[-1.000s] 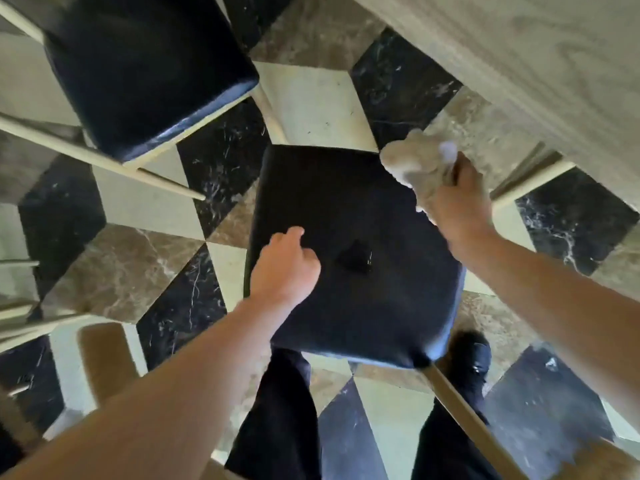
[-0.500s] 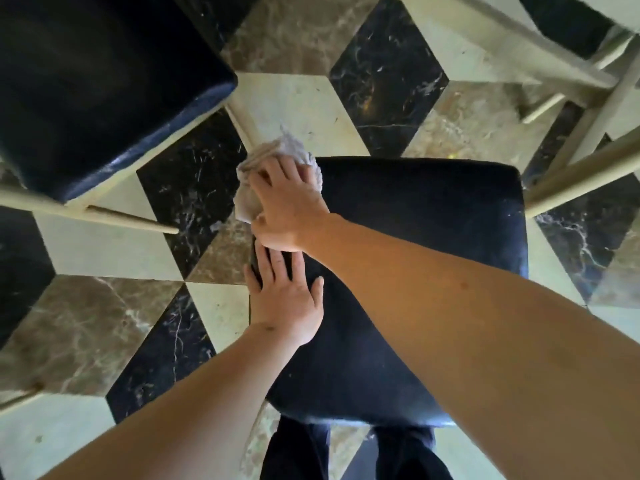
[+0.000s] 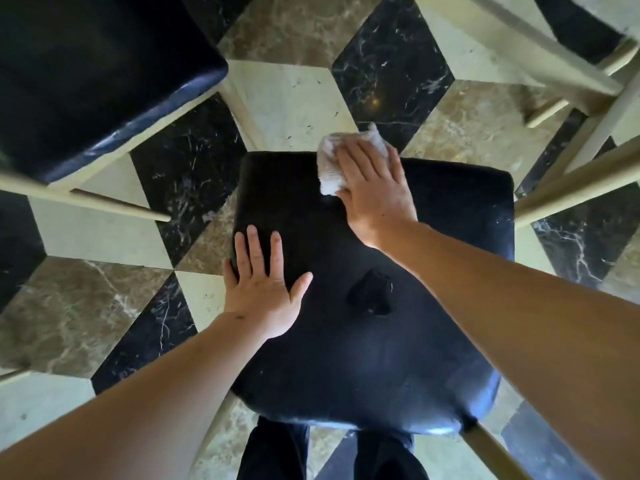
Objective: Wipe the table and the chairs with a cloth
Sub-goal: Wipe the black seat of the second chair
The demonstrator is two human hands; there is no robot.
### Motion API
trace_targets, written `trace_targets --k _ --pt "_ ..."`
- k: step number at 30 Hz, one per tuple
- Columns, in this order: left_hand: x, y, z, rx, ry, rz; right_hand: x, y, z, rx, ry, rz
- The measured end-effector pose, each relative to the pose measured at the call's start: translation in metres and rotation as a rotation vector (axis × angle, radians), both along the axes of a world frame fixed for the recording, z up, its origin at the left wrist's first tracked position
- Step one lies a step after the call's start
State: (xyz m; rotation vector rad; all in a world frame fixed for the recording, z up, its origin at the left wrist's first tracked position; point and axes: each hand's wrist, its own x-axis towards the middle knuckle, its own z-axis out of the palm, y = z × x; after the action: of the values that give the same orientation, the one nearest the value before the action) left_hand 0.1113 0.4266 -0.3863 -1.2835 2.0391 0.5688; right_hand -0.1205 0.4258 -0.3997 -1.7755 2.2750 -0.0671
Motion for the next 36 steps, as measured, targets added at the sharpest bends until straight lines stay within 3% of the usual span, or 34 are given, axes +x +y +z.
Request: trace_targets --k 7,13,19,22,32,36 --pt "-0.004 -0.001 0.005 0.030 -0.033 0.032 -0.112 0.115 0.011 0.004 -0.040 -0.356" --pt "-0.006 0.000 0.008 0.023 0.000 0.110 -0.075 0.123 0.016 -0.063 -0.152 -0.800" --pt "-0.004 0.001 -0.001 0.016 0.044 0.087 -0.055 0.083 0.006 -0.124 0.005 -0.922" --pt "0.002 0.001 -0.008 0.019 0.088 0.067 -0.029 0.052 0.004 -0.137 0.036 -0.805" --pt "0.005 0.000 -0.002 0.036 0.032 -0.022 0.114 -0.099 0.016 0.028 -0.143 0.013" --pt "0.014 -0.006 0.004 0.043 -0.012 -0.164 0.156 -0.086 0.017 0.103 -0.173 0.455"
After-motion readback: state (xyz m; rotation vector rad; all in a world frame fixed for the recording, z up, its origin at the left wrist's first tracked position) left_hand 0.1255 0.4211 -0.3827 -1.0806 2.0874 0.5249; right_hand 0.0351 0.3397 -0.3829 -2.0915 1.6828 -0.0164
